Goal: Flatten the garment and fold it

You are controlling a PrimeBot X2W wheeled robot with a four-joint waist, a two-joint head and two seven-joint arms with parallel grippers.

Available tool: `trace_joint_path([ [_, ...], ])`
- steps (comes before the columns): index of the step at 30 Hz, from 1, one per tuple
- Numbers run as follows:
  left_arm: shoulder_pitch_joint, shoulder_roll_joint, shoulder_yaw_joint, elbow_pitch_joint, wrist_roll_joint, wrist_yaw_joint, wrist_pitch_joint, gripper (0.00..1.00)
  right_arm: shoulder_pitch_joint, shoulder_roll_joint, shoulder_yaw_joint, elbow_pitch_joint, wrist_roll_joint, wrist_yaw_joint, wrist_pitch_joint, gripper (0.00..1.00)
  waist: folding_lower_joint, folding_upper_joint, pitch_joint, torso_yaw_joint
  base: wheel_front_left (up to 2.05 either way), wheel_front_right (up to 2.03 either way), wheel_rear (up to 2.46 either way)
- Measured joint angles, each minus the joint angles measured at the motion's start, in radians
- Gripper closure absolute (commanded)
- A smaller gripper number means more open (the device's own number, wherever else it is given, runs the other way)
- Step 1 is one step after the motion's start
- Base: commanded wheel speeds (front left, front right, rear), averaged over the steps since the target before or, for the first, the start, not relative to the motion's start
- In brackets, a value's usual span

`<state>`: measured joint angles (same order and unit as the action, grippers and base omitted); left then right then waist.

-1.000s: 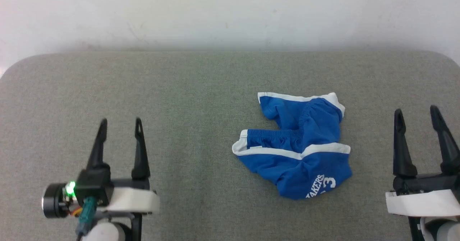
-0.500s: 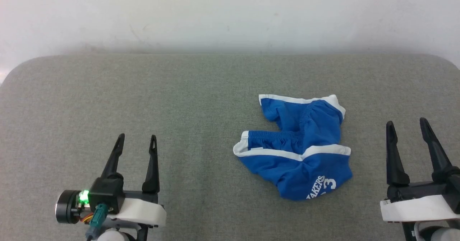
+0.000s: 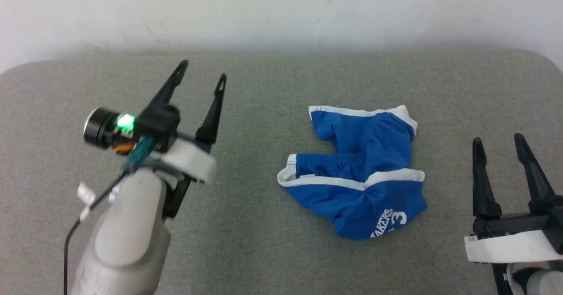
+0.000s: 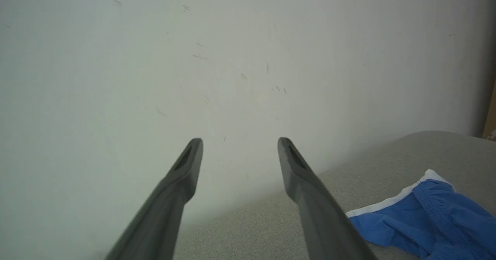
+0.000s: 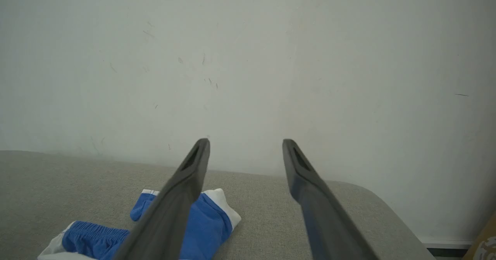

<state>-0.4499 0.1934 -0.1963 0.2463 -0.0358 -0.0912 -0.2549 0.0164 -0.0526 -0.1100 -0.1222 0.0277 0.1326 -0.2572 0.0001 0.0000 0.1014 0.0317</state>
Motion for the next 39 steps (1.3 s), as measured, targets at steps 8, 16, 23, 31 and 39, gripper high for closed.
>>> trace_joint_path([
  [8,-0.299,0.061,-0.312,0.235,-0.180,-0.033,0.270,0.00,-0.019,0.000,-0.001,0.000,0.000,0.000,0.000,0.00,0.0000,0.0000,0.042,-0.032,0.00,0.00,0.00],
  [16,-0.464,0.194,-0.768,0.236,-0.583,-0.033,0.641,0.00,-0.059,0.000,0.012,-0.002,0.000,0.000,0.000,0.00,0.0001,0.0001,0.085,-0.070,0.00,0.00,0.00],
  [23,-0.576,0.255,-1.011,0.178,-0.802,-0.033,0.793,0.00,-0.090,0.000,0.016,-0.010,0.000,0.000,0.000,0.00,0.0000,0.0001,0.133,-0.106,0.00,0.00,0.00],
  [31,-0.607,0.261,-1.077,0.246,-0.814,-0.033,0.823,0.00,-0.124,0.000,0.022,-0.009,0.014,0.000,0.000,0.00,0.0001,0.0000,0.193,-0.153,0.00,0.00,0.00],
  [39,-0.595,0.276,-1.073,0.252,-0.782,-0.040,0.750,1.00,-0.120,0.000,0.003,-0.002,0.016,0.000,0.000,0.00,-0.0001,0.0000,0.206,-0.164,0.00,0.00,0.00],
])
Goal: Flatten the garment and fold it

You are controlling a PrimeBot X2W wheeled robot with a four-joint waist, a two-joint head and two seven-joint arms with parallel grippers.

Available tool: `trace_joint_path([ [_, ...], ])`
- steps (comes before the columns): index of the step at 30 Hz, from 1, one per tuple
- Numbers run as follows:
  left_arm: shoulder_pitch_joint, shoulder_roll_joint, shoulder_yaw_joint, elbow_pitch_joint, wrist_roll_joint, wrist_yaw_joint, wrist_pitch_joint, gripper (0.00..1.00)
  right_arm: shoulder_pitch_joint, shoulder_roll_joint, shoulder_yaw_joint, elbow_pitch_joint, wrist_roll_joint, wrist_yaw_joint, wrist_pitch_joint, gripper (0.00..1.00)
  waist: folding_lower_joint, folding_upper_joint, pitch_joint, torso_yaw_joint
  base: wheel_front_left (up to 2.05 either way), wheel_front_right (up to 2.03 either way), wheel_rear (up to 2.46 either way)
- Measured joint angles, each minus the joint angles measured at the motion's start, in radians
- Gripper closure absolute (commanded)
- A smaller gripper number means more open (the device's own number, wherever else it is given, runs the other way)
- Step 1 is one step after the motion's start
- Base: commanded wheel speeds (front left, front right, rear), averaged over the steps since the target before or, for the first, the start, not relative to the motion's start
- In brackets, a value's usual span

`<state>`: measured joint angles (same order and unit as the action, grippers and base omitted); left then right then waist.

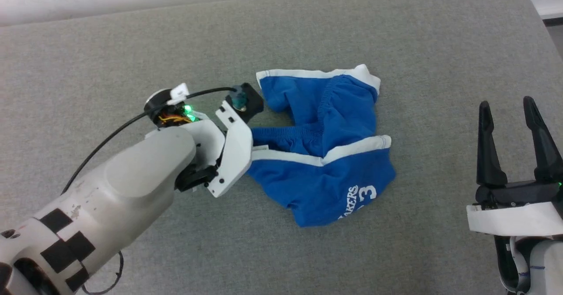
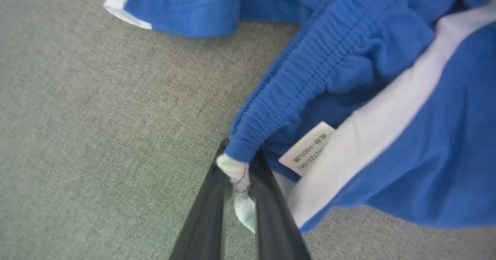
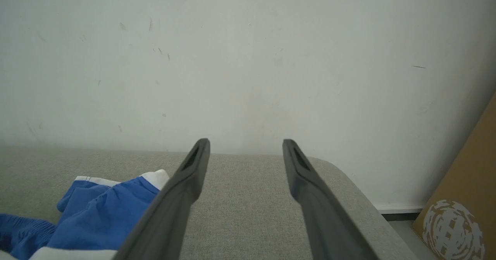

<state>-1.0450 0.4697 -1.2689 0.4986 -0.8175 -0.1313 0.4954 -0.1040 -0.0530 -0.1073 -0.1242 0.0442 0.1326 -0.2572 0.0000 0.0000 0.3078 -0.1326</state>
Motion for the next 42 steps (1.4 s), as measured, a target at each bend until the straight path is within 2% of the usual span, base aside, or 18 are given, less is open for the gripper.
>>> trace_joint_path([
  [7,0.054,0.068,0.059,0.051,-0.077,0.003,-0.215,1.00,0.014,0.000,-0.005,0.000,-0.011,0.000,0.000,0.00,0.0000,0.0000,-0.034,0.054,0.00,0.00,0.00],
  [14,0.188,0.149,0.111,0.114,-0.138,0.063,-0.320,1.00,0.028,0.000,-0.002,0.002,-0.019,0.000,0.000,0.00,-0.0001,0.0000,-0.065,0.121,0.00,0.00,0.00],
  [21,0.263,0.123,0.141,0.171,-0.204,0.072,-0.373,1.00,0.030,0.000,0.013,0.014,-0.030,0.000,0.000,0.00,-0.0001,0.0000,-0.091,0.160,0.00,0.00,0.00],
  [22,0.268,0.116,0.146,0.175,-0.203,0.076,-0.399,0.08,0.031,0.000,0.017,0.015,-0.040,0.000,0.000,0.00,-0.0001,0.0001,-0.096,0.164,0.00,0.00,0.00],
  [23,0.278,0.109,0.154,0.181,-0.202,0.085,-0.439,0.00,0.031,0.000,0.023,0.015,-0.055,0.000,0.000,0.00,0.0000,0.0000,-0.102,0.168,0.00,0.00,0.00],
  [28,0.313,0.087,0.206,0.162,-0.170,0.155,-0.693,0.00,0.001,0.000,0.048,0.005,-0.135,0.000,0.000,0.00,-0.0001,0.0000,-0.134,0.187,0.00,0.00,0.00],
  [30,0.317,0.087,0.239,0.123,-0.143,0.188,-0.739,0.00,-0.036,-0.014,0.062,0.002,-0.154,0.000,0.000,0.00,0.0000,0.0000,-0.147,0.197,0.00,0.00,0.00],
  [32,0.335,0.090,0.301,0.055,-0.103,0.244,-0.751,0.00,-0.078,-0.049,0.085,0.006,-0.158,0.000,0.000,0.00,-0.0001,0.0000,-0.158,0.208,0.00,0.00,0.00],
  [37,0.486,0.088,0.567,-0.223,0.096,0.384,-0.753,0.00,-0.186,-0.189,0.221,0.081,-0.129,0.000,0.000,0.00,-0.0001,0.0000,-0.180,0.235,0.00,0.00,0.00],
  [39,0.582,0.076,0.668,-0.315,0.187,0.421,-0.752,0.00,-0.235,-0.253,0.312,0.145,-0.092,0.000,0.000,0.00,-0.0001,0.0000,-0.185,0.241,0.00,0.00,0.00],
  [42,0.716,0.026,0.818,-0.431,0.323,0.470,-0.752,0.00,-0.313,-0.365,0.511,0.261,0.014,0.000,0.022,0.00,0.0000,0.0000,-0.191,0.247,0.00,0.00,0.00],
])
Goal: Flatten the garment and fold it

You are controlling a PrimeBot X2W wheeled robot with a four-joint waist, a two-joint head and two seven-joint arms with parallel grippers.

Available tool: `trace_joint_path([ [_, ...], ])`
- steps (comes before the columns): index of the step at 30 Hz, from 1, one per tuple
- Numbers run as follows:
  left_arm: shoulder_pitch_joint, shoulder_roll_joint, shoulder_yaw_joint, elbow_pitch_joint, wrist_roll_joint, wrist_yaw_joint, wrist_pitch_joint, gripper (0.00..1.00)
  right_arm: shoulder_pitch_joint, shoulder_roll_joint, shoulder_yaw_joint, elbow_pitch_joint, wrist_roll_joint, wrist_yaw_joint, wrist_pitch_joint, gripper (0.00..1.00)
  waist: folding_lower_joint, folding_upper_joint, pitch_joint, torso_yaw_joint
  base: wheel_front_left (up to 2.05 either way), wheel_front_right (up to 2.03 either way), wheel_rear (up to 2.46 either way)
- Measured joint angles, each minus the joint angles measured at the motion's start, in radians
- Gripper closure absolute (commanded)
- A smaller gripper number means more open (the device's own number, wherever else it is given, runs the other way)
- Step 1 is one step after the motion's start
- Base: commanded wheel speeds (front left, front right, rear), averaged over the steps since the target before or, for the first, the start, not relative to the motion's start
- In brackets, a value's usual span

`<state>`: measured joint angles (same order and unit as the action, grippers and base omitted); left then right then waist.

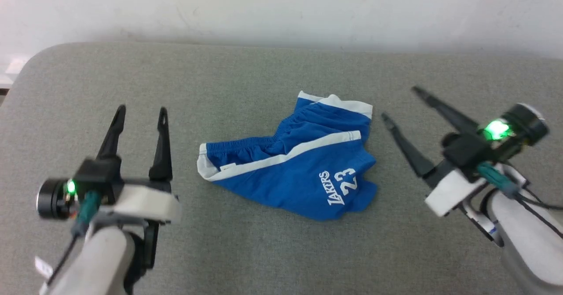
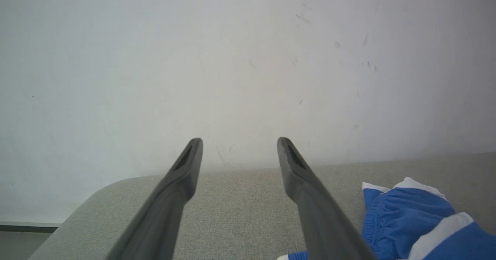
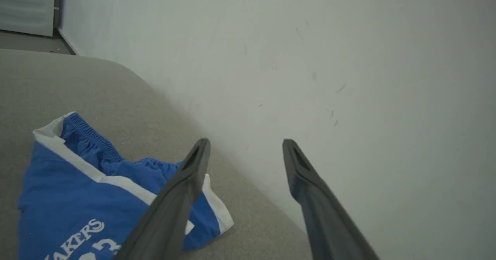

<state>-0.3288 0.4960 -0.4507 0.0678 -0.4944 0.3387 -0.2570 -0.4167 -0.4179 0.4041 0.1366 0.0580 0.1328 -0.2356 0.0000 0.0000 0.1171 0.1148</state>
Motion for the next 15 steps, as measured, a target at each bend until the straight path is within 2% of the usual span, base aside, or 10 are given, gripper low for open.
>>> trace_joint_path([
  [4,0.141,-0.077,0.128,-0.100,0.151,0.036,0.000,0.00,-0.143,-0.111,0.267,0.062,0.203,0.000,0.154,0.00,0.0000,0.0000,0.006,0.006,0.00,0.00,0.00],
  [7,0.206,-0.133,0.203,-0.118,0.214,0.044,0.000,0.00,-0.246,-0.154,0.426,0.086,0.379,0.000,0.316,0.00,0.0000,0.0000,0.018,0.014,0.00,0.00,0.00],
  [9,0.231,-0.167,0.237,-0.120,0.241,0.036,0.000,0.00,-0.303,-0.163,0.500,0.118,0.485,0.000,0.430,0.00,0.0001,0.0000,0.027,0.020,0.00,0.00,0.00],
  [11,0.242,-0.200,0.258,-0.118,0.267,0.010,0.000,0.00,-0.343,-0.165,0.573,0.147,0.581,0.000,0.540,0.00,0.0001,0.0000,0.035,0.031,0.00,0.00,0.00],
  [15,0.242,-0.258,0.288,-0.110,0.310,-0.041,0.000,0.00,-0.403,-0.145,0.660,0.218,0.710,0.000,0.650,0.00,0.0001,0.0000,0.057,0.055,0.00,0.00,0.00],
])
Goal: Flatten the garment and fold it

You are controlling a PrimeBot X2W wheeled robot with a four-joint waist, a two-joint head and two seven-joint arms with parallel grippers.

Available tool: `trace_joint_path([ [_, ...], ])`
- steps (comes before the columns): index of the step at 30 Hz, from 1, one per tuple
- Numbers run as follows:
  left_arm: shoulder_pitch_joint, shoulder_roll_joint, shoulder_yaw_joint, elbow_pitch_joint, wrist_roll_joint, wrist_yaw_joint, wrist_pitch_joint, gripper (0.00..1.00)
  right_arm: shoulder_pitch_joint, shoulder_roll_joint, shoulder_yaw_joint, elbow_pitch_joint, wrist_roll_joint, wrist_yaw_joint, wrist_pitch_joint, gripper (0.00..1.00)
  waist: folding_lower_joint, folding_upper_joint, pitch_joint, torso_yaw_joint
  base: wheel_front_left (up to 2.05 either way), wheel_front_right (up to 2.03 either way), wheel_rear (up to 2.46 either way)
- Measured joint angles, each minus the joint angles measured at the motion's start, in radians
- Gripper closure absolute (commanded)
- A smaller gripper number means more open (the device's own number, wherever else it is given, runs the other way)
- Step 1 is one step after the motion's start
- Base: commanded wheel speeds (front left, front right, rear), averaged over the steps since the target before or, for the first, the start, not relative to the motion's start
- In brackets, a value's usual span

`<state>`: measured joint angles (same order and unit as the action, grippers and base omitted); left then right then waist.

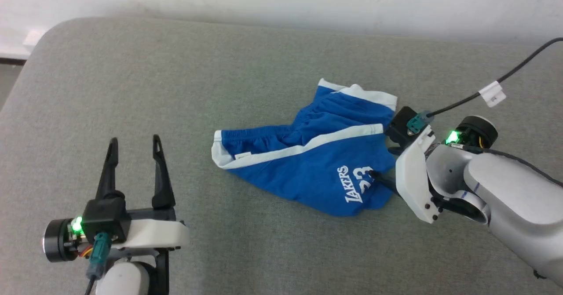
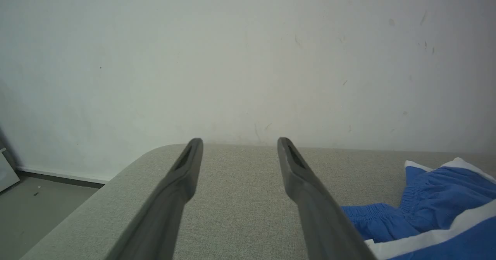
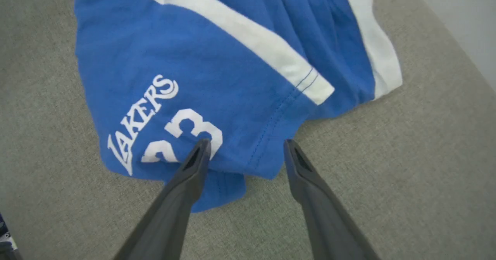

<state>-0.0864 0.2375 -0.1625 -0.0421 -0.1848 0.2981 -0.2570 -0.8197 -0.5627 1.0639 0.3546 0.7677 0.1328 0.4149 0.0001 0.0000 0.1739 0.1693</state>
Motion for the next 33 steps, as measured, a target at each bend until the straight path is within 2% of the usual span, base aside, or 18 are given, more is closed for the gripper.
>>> trace_joint_path([
  [5,-0.005,-0.055,0.029,0.028,0.040,-0.053,0.000,0.00,-0.021,0.042,0.075,0.130,0.092,0.000,0.041,0.00,0.0000,0.0000,0.032,0.031,0.00,0.00,0.00],
  [10,-0.024,-0.093,0.047,0.051,0.079,-0.101,0.000,0.00,-0.037,0.056,0.135,0.191,0.128,-0.001,0.011,0.00,-0.0002,0.0000,0.053,0.058,0.00,0.00,0.00],
  [11,-0.023,-0.099,0.055,0.053,0.084,-0.104,0.000,0.00,-0.037,0.057,0.139,0.194,0.132,-0.001,-0.012,0.59,-0.0002,0.0001,0.055,0.060,0.00,0.00,0.00],
  [12,-0.023,-0.103,0.063,0.055,0.088,-0.105,0.000,0.00,-0.038,0.057,0.146,0.195,0.129,-0.001,-0.047,1.00,-0.0002,0.0000,0.055,0.059,0.00,0.00,0.00],
  [18,0.003,-0.111,0.100,0.069,0.103,-0.132,0.000,0.00,-0.018,0.040,0.184,0.170,0.089,-0.001,-0.294,1.00,0.0000,0.0000,0.031,0.037,0.00,0.00,0.00],
  [20,0.016,-0.112,0.111,0.071,0.112,-0.140,0.000,0.00,-0.014,0.002,0.174,0.153,0.059,-0.001,-0.378,1.00,0.0000,0.0000,0.018,0.022,0.00,0.00,0.00],
  [24,0.031,-0.117,0.127,0.070,0.125,-0.155,0.000,0.00,0.020,-0.083,0.089,0.092,0.036,-0.001,-0.492,1.00,-0.0001,0.0001,-0.012,-0.019,0.00,0.00,0.00],
  [29,0.045,-0.127,0.134,0.063,0.133,-0.166,0.000,0.00,0.184,-0.170,-0.022,0.047,-0.002,-0.001,-0.529,1.00,-0.0002,0.0000,-0.040,-0.072,0.00,0.00,0.00],
  [33,0.045,-0.136,0.139,0.061,0.134,-0.174,0.000,0.00,0.355,-0.192,-0.089,0.066,-0.034,-0.001,-0.492,1.00,-0.0002,0.0000,-0.051,-0.106,0.00,0.00,0.00],
])
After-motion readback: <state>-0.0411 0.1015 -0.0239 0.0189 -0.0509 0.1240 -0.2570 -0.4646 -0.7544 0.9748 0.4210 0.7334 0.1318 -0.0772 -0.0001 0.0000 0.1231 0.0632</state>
